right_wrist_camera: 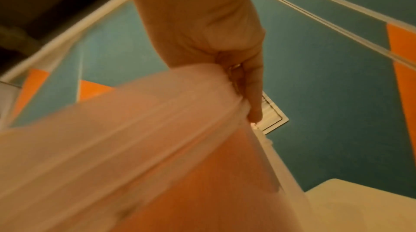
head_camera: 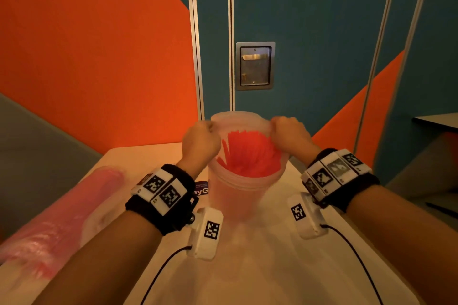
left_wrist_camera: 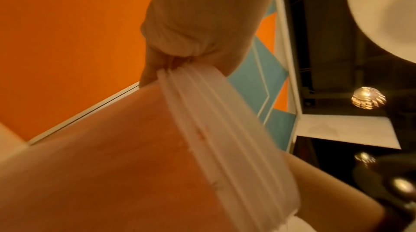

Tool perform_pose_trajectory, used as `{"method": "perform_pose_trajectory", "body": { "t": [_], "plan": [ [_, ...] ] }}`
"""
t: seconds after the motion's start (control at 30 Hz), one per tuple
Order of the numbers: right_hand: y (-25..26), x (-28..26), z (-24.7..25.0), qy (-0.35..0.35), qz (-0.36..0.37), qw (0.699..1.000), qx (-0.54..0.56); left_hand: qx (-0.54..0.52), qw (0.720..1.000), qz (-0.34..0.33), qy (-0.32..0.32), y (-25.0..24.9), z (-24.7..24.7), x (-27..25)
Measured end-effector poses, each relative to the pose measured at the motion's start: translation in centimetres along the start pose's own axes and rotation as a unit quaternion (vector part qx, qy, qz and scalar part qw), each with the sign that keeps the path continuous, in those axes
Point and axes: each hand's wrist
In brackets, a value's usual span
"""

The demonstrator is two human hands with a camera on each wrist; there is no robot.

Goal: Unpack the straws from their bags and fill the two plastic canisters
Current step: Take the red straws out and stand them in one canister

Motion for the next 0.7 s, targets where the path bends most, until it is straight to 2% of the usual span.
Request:
{"method": "perform_pose_trajectory", "body": {
  "t": [0.07, 0.17, 0.23, 0.33, 0.4, 0.43, 0.5, 0.53, 0.57, 0.63, 0.67, 0.7],
  "plan": [
    [0.3, -0.9, 0.1, -0.035, 0.017, 0.999, 0.007, 0.047, 0.995, -0.069, -0.047, 0.0, 0.6, -1.1],
    [0.7, -2.1, -1.0, 0.043, 0.037, 0.998, -0.021, 0.096, 0.988, -0.116, -0.023, 1.7, 0.2, -2.4],
    [1.1, -2.5, -1.4, 0.056, 0.031, 0.997, -0.039, 0.107, 0.985, -0.131, -0.016, 2.9, 0.0, -2.6],
    [2.7, -3.0, -0.9, -0.059, 0.063, 0.995, -0.041, 0.094, 0.984, -0.149, -0.015, 3.0, -0.2, -2.5],
    [4.1, -3.2, -0.6, -0.131, 0.151, 0.980, -0.015, 0.092, 0.984, -0.152, -0.011, 2.7, -0.5, -2.4],
    [4.7, -3.3, -0.6, -0.129, 0.201, 0.971, 0.013, 0.089, 0.984, -0.153, -0.010, 2.6, -0.5, -2.4],
    [5.2, -3.2, -1.7, -0.069, 0.260, 0.963, 0.026, 0.086, 0.984, -0.157, -0.012, 2.6, -0.6, -2.2],
    [5.2, -3.1, -2.5, -0.010, 0.262, 0.965, -0.007, 0.090, 0.984, -0.156, -0.013, 2.7, -0.6, -2.1],
    [5.1, -2.9, -3.3, 0.073, 0.252, 0.964, -0.046, 0.094, 0.984, -0.151, -0.012, 2.8, -0.6, -2.0],
    [4.8, -3.0, -4.1, 0.262, 0.212, 0.940, -0.058, 0.093, 0.986, -0.140, -0.009, 3.1, -0.5, -1.8],
    [4.9, -3.1, -3.9, 0.314, 0.197, 0.928, -0.038, 0.091, 0.986, -0.138, -0.008, 3.2, -0.4, -1.7],
    [5.0, -3.0, -3.5, 0.324, 0.200, 0.925, -0.013, 0.092, 0.986, -0.138, -0.008, 3.3, -0.3, -1.7]
  ]
}}
Point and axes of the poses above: each hand's wrist, its own x-axis towards the middle knuckle, its own z-axis out of the back of the hand, y = z × x, and after that the axes turned 2 degrees about y, right-handed
